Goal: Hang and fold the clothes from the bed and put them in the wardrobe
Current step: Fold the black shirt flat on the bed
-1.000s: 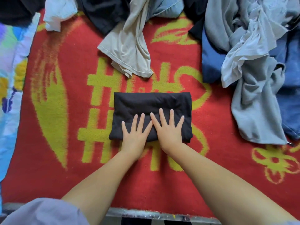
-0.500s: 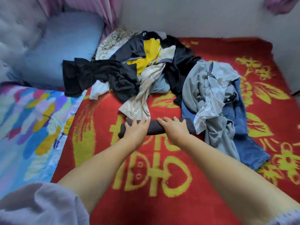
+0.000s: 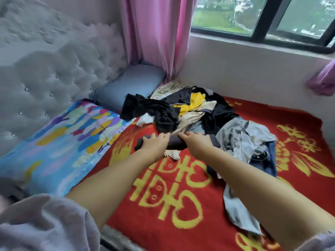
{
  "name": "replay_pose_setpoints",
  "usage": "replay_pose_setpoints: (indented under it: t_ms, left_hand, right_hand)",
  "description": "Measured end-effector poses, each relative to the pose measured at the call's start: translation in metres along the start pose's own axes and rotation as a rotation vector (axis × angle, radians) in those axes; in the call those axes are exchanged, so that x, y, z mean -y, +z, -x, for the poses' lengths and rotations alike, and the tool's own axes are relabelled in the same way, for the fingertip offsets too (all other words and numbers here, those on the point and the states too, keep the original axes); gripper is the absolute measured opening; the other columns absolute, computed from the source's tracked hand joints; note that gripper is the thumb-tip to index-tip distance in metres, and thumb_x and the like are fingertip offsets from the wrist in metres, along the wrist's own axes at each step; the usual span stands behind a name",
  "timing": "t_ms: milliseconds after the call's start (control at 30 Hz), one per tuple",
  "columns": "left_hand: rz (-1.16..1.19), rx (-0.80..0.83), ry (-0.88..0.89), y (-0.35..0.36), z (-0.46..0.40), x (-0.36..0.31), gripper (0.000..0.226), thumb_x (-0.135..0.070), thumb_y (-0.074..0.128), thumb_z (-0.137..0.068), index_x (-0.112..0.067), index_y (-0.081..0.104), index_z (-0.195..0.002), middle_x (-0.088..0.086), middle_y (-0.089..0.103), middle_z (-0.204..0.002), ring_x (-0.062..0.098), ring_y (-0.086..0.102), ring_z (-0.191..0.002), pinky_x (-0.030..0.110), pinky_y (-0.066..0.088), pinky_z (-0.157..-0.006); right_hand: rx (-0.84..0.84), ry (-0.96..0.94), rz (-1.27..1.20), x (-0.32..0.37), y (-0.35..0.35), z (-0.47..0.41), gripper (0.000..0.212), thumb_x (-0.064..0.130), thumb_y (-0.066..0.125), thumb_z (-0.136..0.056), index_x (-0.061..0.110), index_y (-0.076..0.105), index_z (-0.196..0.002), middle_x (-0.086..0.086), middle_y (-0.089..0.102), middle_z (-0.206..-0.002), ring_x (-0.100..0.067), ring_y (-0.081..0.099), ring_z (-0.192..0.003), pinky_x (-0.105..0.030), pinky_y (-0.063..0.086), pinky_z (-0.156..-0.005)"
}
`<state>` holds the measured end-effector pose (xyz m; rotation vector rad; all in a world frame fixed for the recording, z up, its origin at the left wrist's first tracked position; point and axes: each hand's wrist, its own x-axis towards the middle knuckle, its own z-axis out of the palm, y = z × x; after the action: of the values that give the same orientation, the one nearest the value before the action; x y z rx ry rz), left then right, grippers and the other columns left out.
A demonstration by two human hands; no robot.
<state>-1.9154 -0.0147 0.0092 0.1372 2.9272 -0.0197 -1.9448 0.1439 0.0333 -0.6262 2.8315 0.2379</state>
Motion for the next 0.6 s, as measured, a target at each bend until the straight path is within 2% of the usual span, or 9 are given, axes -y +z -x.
replay_pose_setpoints:
  t_ms: [133, 233, 367, 500, 600]
  left_hand:
    - [0.054, 0.045, -0.150, 0.007, 0.075, 0.007, 0.071, 0.007, 0.041, -0.091, -0.019, 0.012, -0.151, 0.008, 0.034, -0.144, 0.037, 0.030, -0.134, 0.063, 0.030, -0.103]
    - [0.083, 0.054, -0.255, 0.009, 0.134, 0.029, 0.066, 0.006, 0.044, -0.092, -0.018, 0.018, -0.148, 0.009, 0.036, -0.143, 0.036, 0.035, -0.131, 0.062, 0.035, -0.100]
    - [0.086, 0.038, -0.389, 0.013, 0.221, 0.074, 0.059, 0.003, 0.042, -0.093, -0.013, 0.021, -0.146, 0.012, 0.037, -0.142, 0.038, 0.038, -0.127, 0.059, 0.041, -0.094]
    - [0.116, 0.032, -0.560, 0.034, 0.333, 0.132, 0.064, 0.004, 0.041, -0.091, -0.013, 0.018, -0.149, 0.012, 0.034, -0.145, 0.036, 0.038, -0.130, 0.058, 0.040, -0.096]
    - [0.151, 0.045, -0.667, 0.057, 0.421, 0.169, 0.062, 0.001, 0.040, -0.092, -0.013, 0.019, -0.149, 0.012, 0.036, -0.143, 0.036, 0.039, -0.128, 0.059, 0.041, -0.095]
  right_hand:
    - [-0.019, -0.150, 0.071, 0.039, -0.001, 0.036, 0.072, 0.001, 0.050, -0.090, 0.032, 0.021, -0.147, -0.003, 0.044, -0.139, -0.033, 0.049, -0.118, -0.044, 0.047, -0.076]
    - [-0.011, -0.275, 0.141, 0.086, -0.008, 0.058, 0.074, 0.001, 0.049, -0.091, 0.032, 0.016, -0.150, -0.005, 0.044, -0.137, -0.033, 0.053, -0.113, -0.040, 0.044, -0.063]
    - [-0.042, -0.425, 0.155, 0.169, -0.022, 0.087, 0.068, 0.001, 0.045, -0.091, 0.032, 0.023, -0.147, -0.004, 0.050, -0.127, -0.032, 0.055, -0.107, -0.041, 0.046, -0.067]
    - [-0.039, -0.604, 0.217, 0.282, -0.027, 0.131, 0.072, -0.002, 0.046, -0.090, 0.031, 0.020, -0.149, -0.003, 0.046, -0.135, -0.032, 0.056, -0.109, -0.038, 0.042, -0.061]
    - [-0.053, -0.734, 0.206, 0.367, -0.023, 0.171, 0.061, 0.003, 0.045, -0.093, 0.029, 0.027, -0.145, -0.005, 0.045, -0.135, -0.033, 0.049, -0.120, -0.045, 0.048, -0.081]
